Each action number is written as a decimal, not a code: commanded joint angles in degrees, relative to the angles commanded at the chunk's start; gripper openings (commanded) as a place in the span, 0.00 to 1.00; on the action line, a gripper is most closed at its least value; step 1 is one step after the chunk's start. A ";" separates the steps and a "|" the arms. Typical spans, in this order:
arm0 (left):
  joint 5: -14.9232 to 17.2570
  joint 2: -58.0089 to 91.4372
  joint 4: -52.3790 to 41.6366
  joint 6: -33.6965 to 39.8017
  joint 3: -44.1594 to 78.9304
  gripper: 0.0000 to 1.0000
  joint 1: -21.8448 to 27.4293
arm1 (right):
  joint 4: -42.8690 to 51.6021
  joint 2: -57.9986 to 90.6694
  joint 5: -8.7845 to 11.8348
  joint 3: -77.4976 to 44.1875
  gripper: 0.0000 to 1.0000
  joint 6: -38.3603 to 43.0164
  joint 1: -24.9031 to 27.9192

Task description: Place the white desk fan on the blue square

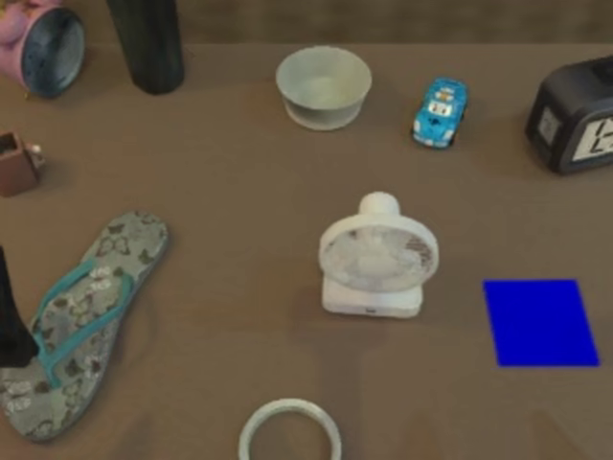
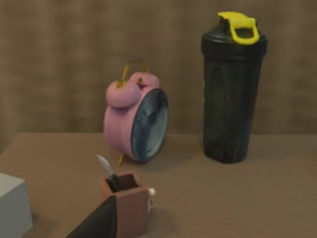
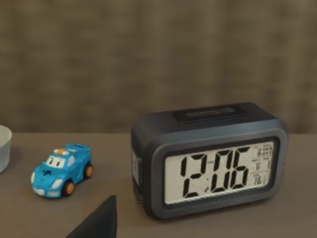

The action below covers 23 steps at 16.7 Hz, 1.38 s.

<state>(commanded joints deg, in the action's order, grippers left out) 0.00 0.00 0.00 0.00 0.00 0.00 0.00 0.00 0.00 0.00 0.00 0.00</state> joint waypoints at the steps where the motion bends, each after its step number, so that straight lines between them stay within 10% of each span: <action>1: 0.00 0.00 0.00 0.00 0.00 1.00 0.00 | 0.00 0.00 0.00 0.00 1.00 0.00 0.00; 9: 0.00 0.00 0.00 0.00 0.00 1.00 0.00 | 14.19 16.54 -0.07 -16.18 1.00 -7.33 5.86; 23: 0.00 0.00 0.00 0.00 0.00 1.00 0.00 | 67.90 97.92 -0.08 -98.61 1.00 -35.75 29.56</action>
<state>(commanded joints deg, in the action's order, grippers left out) 0.00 0.00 0.00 0.00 0.00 0.00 67.90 97.92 -0.08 -98.61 -35.75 29.56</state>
